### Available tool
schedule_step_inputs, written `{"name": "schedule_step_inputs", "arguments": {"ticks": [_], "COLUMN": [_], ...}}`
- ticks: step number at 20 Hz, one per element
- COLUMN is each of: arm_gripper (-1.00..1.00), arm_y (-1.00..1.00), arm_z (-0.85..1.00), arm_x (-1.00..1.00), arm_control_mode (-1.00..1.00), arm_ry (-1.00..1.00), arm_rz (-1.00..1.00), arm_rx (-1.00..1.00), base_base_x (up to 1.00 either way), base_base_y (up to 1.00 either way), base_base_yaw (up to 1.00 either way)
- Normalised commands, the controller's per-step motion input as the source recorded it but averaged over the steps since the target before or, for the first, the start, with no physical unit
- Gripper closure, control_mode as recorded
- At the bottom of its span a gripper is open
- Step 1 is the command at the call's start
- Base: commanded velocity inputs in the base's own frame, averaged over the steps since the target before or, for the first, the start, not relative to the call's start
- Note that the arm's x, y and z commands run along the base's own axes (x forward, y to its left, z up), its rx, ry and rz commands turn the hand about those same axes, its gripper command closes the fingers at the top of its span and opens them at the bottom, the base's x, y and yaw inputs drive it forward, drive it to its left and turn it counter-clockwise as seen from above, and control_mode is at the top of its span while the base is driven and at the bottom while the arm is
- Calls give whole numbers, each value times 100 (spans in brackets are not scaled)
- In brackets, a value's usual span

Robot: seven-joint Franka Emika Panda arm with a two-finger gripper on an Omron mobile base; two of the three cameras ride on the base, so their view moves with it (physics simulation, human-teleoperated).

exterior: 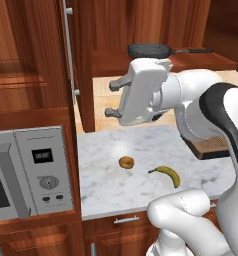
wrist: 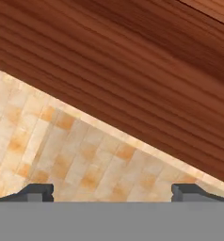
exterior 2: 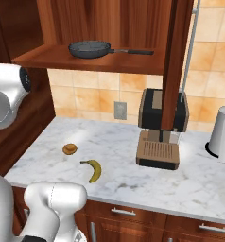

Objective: Pick the pan from the cabinet and place it on the stove. Then turn on the stove burner for the pan.

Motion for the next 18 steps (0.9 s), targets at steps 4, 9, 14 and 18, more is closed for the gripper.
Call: {"name": "schedule_step_inputs", "arguments": {"ticks": [4, 9, 14, 18], "arm_gripper": [-100, -100, -100, -100], "arm_y": [-64, -59, -73, -65], "arm_z": [39, 26, 12, 9], "arm_x": [-57, -39, -19, 0], "arm_control_mode": [-100, -100, -100, -100], "arm_ry": [-35, -22, -17, -8], "arm_rz": [-1, -13, -24, -30], "arm_rx": [0, -1, -9, -13], "base_base_x": [0, 0, 0, 0], "base_base_y": [0, 0, 0, 0], "base_base_yaw": [0, 0, 0, 0]}}
